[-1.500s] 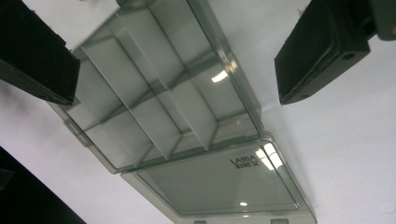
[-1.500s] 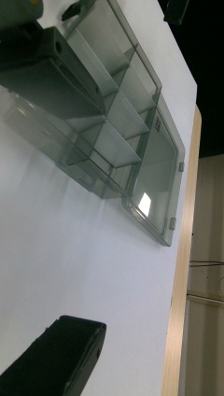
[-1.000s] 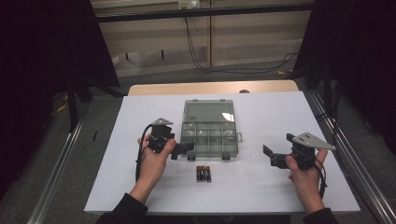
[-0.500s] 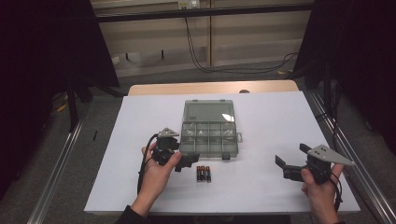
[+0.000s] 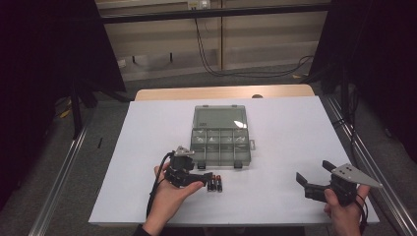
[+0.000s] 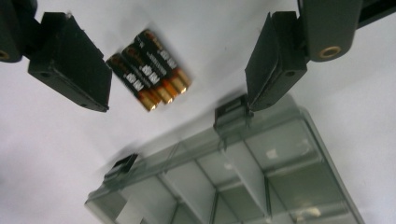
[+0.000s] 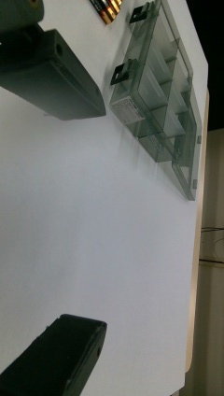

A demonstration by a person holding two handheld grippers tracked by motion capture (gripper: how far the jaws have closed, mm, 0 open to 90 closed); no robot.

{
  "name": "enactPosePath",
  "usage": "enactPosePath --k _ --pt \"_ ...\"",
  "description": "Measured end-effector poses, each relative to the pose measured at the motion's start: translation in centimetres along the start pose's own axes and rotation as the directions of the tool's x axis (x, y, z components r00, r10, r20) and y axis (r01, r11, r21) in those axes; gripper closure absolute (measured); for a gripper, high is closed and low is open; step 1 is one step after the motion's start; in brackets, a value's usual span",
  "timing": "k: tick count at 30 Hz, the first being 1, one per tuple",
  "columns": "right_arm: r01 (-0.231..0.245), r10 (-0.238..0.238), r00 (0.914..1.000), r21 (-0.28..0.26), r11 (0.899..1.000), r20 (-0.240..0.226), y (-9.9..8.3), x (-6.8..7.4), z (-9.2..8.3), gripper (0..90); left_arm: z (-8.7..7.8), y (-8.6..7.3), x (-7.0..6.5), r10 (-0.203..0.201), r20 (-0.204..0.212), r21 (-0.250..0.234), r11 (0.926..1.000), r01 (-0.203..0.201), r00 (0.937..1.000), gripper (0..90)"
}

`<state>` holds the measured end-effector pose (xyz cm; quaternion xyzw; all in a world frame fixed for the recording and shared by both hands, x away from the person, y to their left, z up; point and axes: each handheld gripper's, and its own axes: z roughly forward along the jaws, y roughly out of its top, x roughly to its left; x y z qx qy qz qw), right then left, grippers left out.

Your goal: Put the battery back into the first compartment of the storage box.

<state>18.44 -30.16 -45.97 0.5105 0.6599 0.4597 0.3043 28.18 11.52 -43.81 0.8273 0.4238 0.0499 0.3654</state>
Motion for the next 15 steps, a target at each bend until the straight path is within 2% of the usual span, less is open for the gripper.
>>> enactPosePath --k 3,6,7,12,15 --pt "-0.003 0.003 1.0000 -0.008 1.000 -0.001 -0.07 -0.07 -0.16 0.0 -0.06 -0.20 -0.06 -0.007 -0.020 0.009 0.9999 0.007 0.9998 28.4" --pt "-0.012 0.012 0.9999 -0.015 1.000 0.007 -0.15 -0.46 -0.33 0.2 -0.17 -0.28 0.04 -0.013 0.003 0.021 0.9997 0.013 0.9999 34.9" --pt "-0.018 0.018 0.9997 -0.019 1.000 0.016 -0.19 -0.56 -0.31 0.3 -0.14 -0.31 -0.03 -0.008 -0.002 0.027 0.9996 0.008 1.0000 38.1" --pt "-0.020 0.021 0.9994 -0.013 1.000 0.027 -0.22 -0.82 -0.34 0.8 0.35 -0.40 -0.53 0.013 0.029 0.091 0.9958 -0.015 0.9995 48.8" --pt "-0.019 0.020 0.9993 -0.010 1.000 0.030 -0.24 -0.83 -0.30 1.2 0.57 -0.29 -0.63 -0.024 0.060 0.106 0.9943 0.018 0.9979 51.7"
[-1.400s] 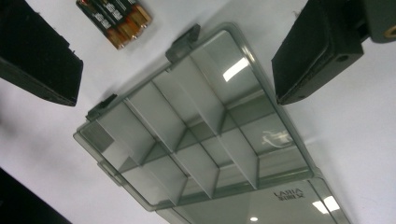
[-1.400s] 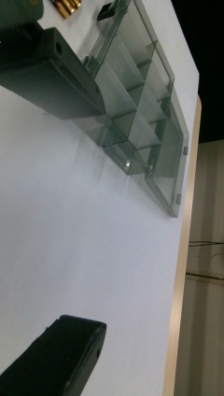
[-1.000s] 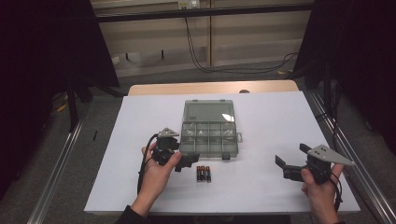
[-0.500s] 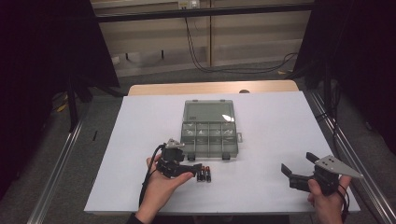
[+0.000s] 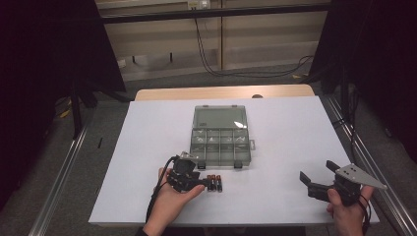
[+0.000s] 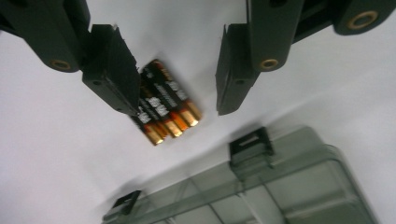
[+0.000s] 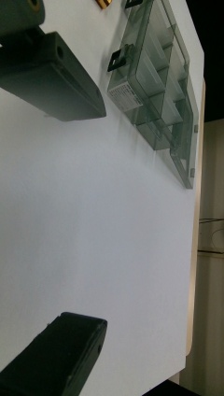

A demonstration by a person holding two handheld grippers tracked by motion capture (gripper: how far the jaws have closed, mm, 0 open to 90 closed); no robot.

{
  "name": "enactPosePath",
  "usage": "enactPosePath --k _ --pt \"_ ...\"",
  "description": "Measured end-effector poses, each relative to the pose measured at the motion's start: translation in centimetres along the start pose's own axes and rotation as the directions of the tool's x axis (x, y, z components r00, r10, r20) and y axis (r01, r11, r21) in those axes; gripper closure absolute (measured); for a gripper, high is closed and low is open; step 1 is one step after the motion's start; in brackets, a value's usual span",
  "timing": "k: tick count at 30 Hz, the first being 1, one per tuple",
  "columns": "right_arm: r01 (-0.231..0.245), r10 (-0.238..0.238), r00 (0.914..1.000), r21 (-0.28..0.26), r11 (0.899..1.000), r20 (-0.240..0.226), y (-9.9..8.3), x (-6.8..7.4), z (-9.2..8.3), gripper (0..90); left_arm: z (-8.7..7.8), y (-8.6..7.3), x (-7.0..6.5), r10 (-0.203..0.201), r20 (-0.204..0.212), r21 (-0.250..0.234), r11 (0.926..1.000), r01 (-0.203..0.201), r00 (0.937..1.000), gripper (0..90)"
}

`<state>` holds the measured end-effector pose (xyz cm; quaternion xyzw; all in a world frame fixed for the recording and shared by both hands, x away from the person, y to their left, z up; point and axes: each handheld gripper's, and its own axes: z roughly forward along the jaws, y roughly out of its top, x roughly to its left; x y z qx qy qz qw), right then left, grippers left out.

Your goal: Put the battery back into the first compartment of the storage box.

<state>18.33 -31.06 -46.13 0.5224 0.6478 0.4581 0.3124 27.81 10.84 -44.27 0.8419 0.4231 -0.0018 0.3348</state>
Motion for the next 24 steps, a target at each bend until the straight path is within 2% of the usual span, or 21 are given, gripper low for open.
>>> enactPosePath --k 7,18,24 --pt "0.001 -0.001 1.0000 0.000 1.000 0.007 0.0 0.0 -0.1 1.4 0.8 0.3 0.1 -0.036 -0.038 0.011 0.9993 0.036 0.9986 54.4" --pt "0.002 -0.002 1.0000 0.004 1.000 0.006 -0.1 -0.1 0.0 1.5 1.7 0.4 0.2 -0.063 -0.041 0.037 0.9973 0.064 0.9972 57.5" --pt "-0.004 0.004 0.9999 0.004 1.000 0.016 -0.1 -0.2 -0.1 1.6 1.8 0.3 0.1 -0.062 -0.039 0.044 0.9970 0.063 0.9974 60.2"
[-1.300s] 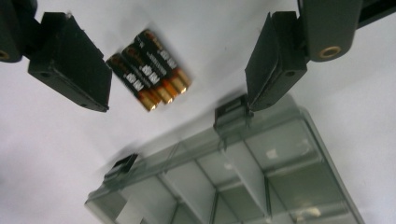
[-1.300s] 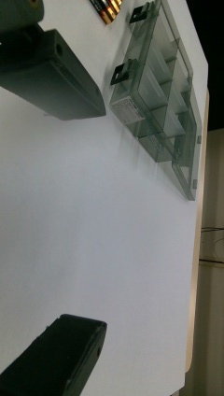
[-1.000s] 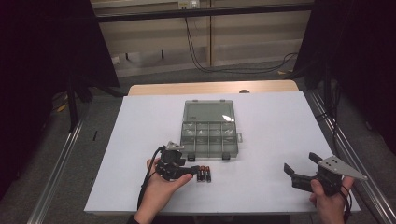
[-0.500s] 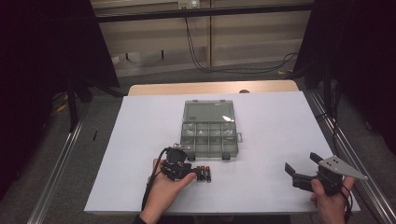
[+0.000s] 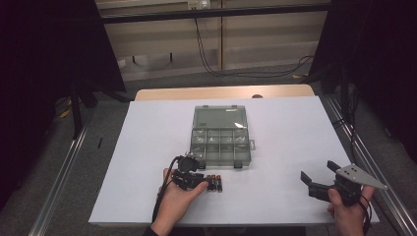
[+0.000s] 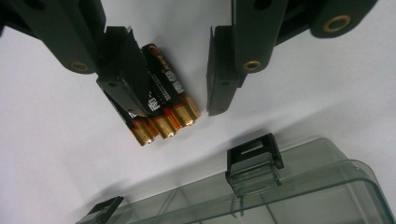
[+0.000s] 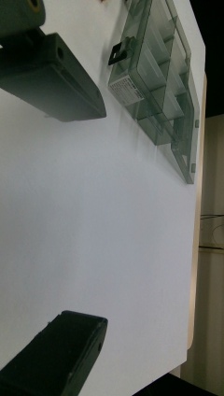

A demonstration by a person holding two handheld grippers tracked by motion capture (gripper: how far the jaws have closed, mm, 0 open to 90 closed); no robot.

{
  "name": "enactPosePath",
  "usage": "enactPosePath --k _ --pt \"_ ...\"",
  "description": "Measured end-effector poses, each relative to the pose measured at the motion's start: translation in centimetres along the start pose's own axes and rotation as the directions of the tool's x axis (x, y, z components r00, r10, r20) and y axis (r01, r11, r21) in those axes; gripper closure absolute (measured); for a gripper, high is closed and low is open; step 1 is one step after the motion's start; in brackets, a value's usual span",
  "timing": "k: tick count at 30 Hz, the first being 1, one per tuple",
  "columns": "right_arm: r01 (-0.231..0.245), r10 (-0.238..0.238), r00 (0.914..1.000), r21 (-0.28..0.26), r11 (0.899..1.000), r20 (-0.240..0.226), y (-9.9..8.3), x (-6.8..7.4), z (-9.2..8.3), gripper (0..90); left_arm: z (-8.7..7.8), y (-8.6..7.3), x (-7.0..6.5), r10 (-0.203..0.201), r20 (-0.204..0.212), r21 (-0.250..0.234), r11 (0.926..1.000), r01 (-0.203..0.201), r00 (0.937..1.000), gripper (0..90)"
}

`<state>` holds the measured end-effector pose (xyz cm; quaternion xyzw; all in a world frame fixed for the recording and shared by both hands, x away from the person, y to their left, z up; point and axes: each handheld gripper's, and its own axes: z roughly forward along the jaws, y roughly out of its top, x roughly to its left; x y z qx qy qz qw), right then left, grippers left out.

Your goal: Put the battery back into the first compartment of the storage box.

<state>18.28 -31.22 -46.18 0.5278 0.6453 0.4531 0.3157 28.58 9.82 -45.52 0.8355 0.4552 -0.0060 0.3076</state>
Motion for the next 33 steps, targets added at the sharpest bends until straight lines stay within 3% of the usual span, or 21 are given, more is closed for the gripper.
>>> enactPosePath --k 18,27,33 --pt "0.002 -0.002 1.0000 0.006 1.000 -0.003 -0.12 -0.11 0.19 1.6 0.21 -0.22 0.00 -0.001 -0.060 0.027 0.9996 0.003 0.9982 71.5" --pt "-0.011 0.011 0.9999 0.003 1.000 0.004 -0.16 -0.42 0.11 1.6 0.31 -0.33 -0.50 0.047 -0.113 0.033 0.9985 -0.043 0.9925 76.0" --pt "-0.017 0.017 0.9998 -0.010 1.000 0.011 -0.13 -0.54 0.00 1.6 0.30 -0.39 -0.39 0.051 -0.100 0.029 0.9984 -0.048 0.9937 76.1"
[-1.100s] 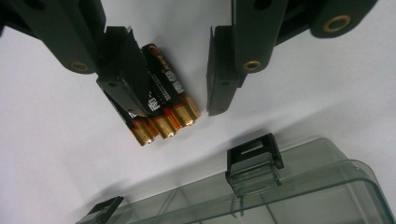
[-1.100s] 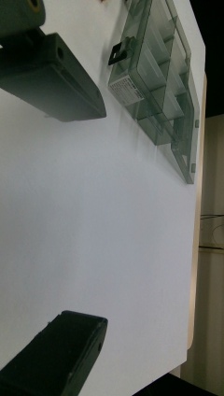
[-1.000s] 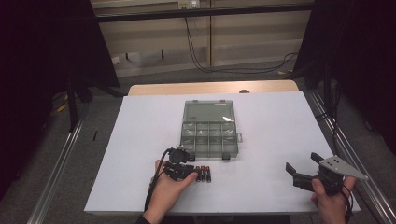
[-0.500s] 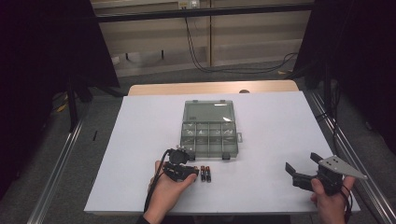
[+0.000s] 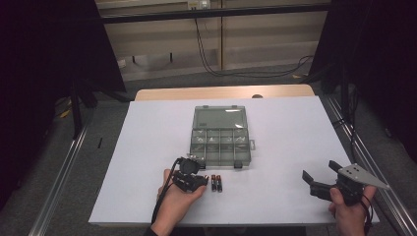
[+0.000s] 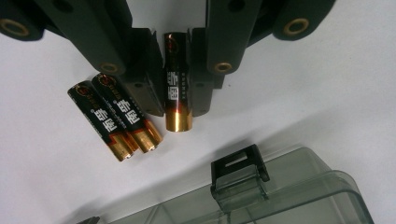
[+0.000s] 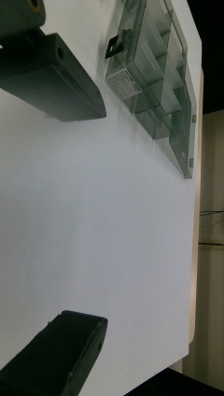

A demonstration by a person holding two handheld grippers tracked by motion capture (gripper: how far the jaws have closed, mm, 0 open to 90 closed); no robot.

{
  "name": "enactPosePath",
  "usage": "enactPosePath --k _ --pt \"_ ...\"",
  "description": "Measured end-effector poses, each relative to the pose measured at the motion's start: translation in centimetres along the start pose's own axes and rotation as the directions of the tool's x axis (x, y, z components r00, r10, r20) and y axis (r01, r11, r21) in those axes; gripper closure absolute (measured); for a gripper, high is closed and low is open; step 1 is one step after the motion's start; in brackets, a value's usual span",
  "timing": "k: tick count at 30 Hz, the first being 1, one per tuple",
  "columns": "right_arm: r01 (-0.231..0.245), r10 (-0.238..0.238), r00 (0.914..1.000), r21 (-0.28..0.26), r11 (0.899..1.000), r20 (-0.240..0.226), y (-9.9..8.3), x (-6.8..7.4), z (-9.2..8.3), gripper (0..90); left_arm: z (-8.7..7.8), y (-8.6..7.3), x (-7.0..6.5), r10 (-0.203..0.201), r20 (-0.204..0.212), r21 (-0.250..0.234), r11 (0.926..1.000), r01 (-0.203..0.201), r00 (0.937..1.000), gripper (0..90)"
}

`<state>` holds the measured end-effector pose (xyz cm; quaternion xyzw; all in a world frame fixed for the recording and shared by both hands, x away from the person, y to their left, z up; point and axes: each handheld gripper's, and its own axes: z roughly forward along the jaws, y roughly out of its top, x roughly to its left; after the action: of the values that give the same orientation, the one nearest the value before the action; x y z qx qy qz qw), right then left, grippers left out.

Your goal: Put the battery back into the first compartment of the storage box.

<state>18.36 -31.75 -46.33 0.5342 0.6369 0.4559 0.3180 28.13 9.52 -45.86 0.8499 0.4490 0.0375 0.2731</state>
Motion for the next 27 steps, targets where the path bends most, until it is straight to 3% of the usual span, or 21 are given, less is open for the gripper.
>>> enactPosePath --k 10,27 --pt "0.021 -0.022 0.9990 -0.036 0.999 -0.040 0.07 0.27 -0.23 1.1 -0.07 -0.09 0.33 -0.013 0.024 -0.008 0.9999 0.013 0.9996 76.8" --pt "0.031 -0.033 0.9988 -0.044 0.999 -0.037 0.09 0.28 -0.32 1.3 -0.74 0.19 0.33 -0.001 0.049 -0.012 0.9999 0.002 0.9988 76.9"
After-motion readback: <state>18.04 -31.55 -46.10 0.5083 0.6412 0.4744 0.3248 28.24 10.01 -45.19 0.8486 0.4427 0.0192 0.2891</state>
